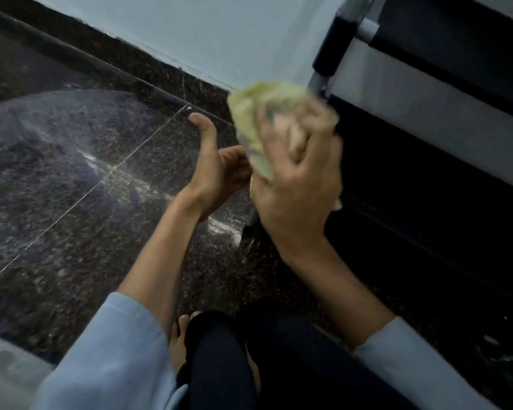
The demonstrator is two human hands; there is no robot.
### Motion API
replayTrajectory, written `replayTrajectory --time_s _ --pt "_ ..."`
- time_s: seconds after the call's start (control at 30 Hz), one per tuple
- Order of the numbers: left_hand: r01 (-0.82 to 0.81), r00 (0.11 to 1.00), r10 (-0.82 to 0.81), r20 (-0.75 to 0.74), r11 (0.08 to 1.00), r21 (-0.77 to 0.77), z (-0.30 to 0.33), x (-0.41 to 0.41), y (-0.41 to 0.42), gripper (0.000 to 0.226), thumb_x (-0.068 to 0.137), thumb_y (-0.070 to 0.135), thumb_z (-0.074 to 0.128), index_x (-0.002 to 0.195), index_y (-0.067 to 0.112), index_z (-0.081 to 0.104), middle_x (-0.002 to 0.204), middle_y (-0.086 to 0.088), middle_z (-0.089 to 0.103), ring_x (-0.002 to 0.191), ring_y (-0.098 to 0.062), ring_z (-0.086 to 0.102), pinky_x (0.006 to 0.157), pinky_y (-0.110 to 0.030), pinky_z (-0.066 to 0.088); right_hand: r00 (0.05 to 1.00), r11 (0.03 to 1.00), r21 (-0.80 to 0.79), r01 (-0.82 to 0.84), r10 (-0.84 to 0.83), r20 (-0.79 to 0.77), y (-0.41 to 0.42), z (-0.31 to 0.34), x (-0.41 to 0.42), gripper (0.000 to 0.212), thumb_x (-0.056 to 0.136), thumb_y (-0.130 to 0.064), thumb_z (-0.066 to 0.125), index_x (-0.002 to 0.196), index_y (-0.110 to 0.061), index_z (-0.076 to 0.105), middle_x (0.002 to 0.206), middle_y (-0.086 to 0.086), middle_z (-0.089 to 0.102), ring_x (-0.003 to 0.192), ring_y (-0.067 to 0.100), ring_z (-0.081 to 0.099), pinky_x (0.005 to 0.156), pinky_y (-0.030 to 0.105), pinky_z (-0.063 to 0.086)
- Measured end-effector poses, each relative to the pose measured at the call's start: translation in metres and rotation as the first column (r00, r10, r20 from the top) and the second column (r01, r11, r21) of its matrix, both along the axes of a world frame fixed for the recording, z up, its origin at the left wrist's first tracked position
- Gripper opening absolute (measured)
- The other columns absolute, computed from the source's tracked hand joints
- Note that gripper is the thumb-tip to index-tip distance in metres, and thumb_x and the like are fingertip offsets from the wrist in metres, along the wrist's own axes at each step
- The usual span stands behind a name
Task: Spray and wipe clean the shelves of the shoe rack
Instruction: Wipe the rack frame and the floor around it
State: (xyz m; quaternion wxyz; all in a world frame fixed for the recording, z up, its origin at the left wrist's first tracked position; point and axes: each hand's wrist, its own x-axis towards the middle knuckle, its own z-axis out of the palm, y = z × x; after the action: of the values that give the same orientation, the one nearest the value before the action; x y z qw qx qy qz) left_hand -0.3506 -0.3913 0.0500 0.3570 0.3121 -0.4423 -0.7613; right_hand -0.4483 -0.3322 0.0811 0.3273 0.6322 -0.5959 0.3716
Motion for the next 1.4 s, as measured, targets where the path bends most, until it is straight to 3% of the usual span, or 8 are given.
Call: replayTrajectory --time_s 0.1,0.37,0.53,0.8,1.1,1.2,1.27,1.4 --pt "0.004 0.995 0.003 -0.103 0.998 0.062 -0.003 0.002 -0.002 0.12 0.072 0.079 -0.015 0.11 -0.001 0.066 0.113 -0.024 0.065 0.11 -0.031 0.062 0.091 -0.033 0.053 0.999 0.978 0.205 -0.035 0.038 -0.007 0.016 -0.047 0.001 0.043 0.082 -0.017 0.071 0.124 -0.02 0.065 0.118 0.005 0.035 0.077 0.031 0.057 0.065 0.034 0.047" --pt "-0.001 1.0 0.001 0.003 0.975 0.222 -0.072 -0.001 0.016 0.112 0.079 0.072 -0.016 0.106 -0.002 0.063 0.105 -0.014 0.069 0.093 -0.019 0.069 0.076 -0.023 0.056 0.997 0.929 0.367 -0.046 0.069 -0.048 0.023 -0.127 -0.013 0.041 0.078 -0.023 0.075 0.119 -0.022 0.069 0.117 0.005 0.047 0.071 0.03 0.057 0.054 0.033 0.051" --pt "-0.142 0.986 0.108 0.128 0.943 0.302 -0.117 -0.009 0.029 0.106 0.086 0.065 -0.012 0.121 -0.01 0.053 0.127 -0.03 0.054 0.123 -0.035 0.051 0.11 -0.043 0.035 0.996 0.852 0.524 -0.021 0.065 -0.065 0.03 -0.156 -0.015 0.044 0.069 -0.02 0.08 0.112 -0.021 0.072 0.103 0.01 0.068 0.066 0.028 0.057 0.049 0.03 0.049" --pt "-0.357 0.927 0.3 0.224 0.891 0.28 -0.123 -0.008 0.031 0.087 0.093 0.057 -0.006 0.132 -0.003 0.043 0.131 -0.024 0.052 0.122 -0.032 0.05 0.105 -0.039 0.039 0.999 0.692 0.722 -0.002 0.032 -0.028 0.031 -0.157 -0.014 0.051 0.07 -0.016 0.078 0.119 -0.022 0.067 0.112 0.006 0.063 0.08 0.027 0.057 0.058 0.032 0.051" --pt "-0.228 0.934 0.145 0.327 0.945 0.233 -0.118 -0.001 0.04 0.087 0.091 0.058 -0.009 0.091 0.014 0.066 0.097 -0.003 0.067 0.086 -0.001 0.063 0.074 -0.013 0.045 0.875 0.561 0.753 0.345 0.099 -0.474 0.033 -0.15 0.012 0.023 0.096 -0.024 0.047 0.112 -0.019 0.063 0.125 0.002 0.043 0.105 0.027 0.052 0.073 0.035 0.046" --pt "-0.233 0.932 0.146 0.333 0.942 0.242 -0.121 0.005 0.038 0.093 0.09 0.062 -0.008 0.118 0.006 0.061 0.127 -0.01 0.058 0.122 -0.019 0.05 0.101 -0.026 0.037 0.831 0.384 0.793 0.472 0.107 -0.546 0.032 -0.146 0.012 0.026 0.095 -0.022 0.047 0.118 -0.015 0.057 0.121 0.01 0.034 0.1 0.032 0.048 0.05 0.04 0.036" --pt "-0.233 0.921 0.132 0.367 0.941 0.245 -0.117 0.008 0.038 0.095 0.088 0.063 -0.008 0.131 0.003 0.051 0.142 -0.012 0.045 0.135 -0.024 0.037 0.112 -0.035 0.023 0.884 0.315 0.832 0.457 -0.054 -0.465 0.029 -0.137 -0.006 0.026 0.092 -0.019 0.052 0.116 -0.012 0.059 0.121 0.01 0.036 0.102 0.034 0.049 0.047 0.039 0.04" --pt "-0.227 0.917 0.137 0.374 0.951 0.209 -0.098 0.01 0.04 0.095 0.088 0.062 -0.01 0.132 0.003 0.05 0.144 -0.012 0.044 0.136 -0.023 0.035 0.108 -0.03 0.023 0.98 0.339 0.928 0.154 -0.17 -0.1 0.04 -0.117 -0.043 0.029 0.084 -0.025 0.066 0.112 -0.02 0.064 0.135 0.002 0.03 0.118 0.026 0.044 0.082 0.039 0.05"
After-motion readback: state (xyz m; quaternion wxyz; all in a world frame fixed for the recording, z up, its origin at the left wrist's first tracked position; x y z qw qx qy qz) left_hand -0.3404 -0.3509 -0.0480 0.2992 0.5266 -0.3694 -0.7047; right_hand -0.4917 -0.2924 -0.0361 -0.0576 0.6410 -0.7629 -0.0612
